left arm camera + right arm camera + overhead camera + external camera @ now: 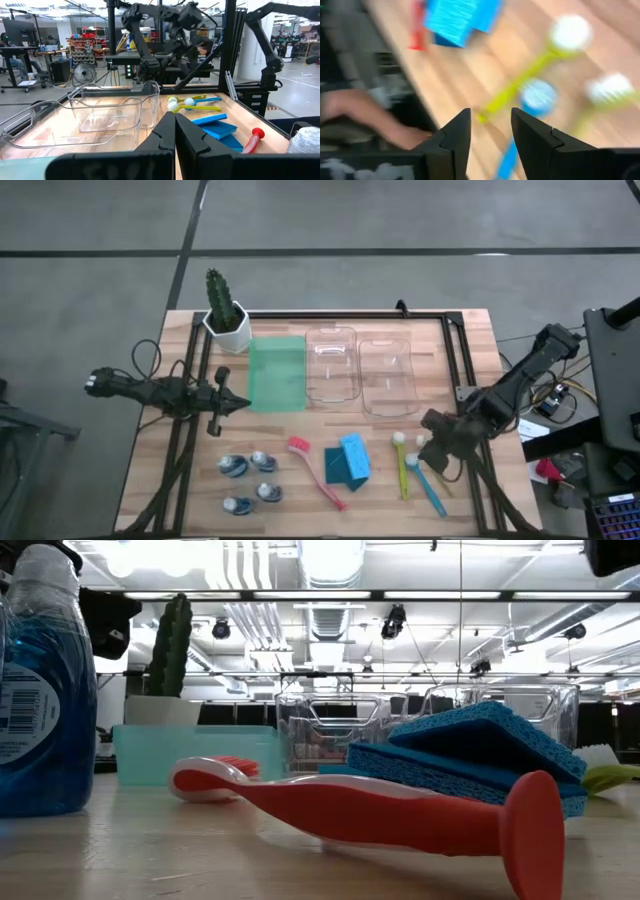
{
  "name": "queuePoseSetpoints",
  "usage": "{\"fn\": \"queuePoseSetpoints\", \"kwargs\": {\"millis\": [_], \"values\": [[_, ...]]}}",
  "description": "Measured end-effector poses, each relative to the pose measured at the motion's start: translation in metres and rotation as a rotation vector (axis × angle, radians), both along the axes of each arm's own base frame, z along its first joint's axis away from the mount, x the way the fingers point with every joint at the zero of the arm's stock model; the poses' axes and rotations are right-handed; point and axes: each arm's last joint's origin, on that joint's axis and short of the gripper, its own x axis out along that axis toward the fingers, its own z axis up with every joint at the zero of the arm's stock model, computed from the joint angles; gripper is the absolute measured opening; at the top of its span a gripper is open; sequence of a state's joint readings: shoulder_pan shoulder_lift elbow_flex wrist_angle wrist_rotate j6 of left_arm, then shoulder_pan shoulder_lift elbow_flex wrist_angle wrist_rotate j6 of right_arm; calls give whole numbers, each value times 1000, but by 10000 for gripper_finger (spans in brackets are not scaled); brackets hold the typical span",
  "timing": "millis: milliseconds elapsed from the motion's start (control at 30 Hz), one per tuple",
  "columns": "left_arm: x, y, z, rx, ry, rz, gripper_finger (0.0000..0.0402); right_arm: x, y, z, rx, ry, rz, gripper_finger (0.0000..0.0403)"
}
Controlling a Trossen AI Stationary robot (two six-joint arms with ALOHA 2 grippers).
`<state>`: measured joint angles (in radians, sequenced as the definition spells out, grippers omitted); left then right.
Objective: Pick & Place Kitchen Sink Supplies
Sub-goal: Put the green dish brush into the right transparent bin
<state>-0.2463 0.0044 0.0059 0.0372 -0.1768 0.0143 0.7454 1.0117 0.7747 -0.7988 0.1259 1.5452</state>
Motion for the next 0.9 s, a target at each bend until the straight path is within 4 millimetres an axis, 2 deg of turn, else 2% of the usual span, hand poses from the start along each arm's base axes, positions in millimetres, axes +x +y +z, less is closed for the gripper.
{"fn": "queuePoseSetpoints", "kwargs": {"millis": [167,467,767,900], "values": [[0,0,0,0,0,0,3,1,11,2,-148,229,-79,136],[0,0,0,0,0,0,3,18,33,-28,-188,447,-97,150],[0,0,0,0,0,0,3,21,36,-53,-258,525,-110,153],[0,0,0,0,0,0,3,22,37,-63,-239,506,-104,153]]}}
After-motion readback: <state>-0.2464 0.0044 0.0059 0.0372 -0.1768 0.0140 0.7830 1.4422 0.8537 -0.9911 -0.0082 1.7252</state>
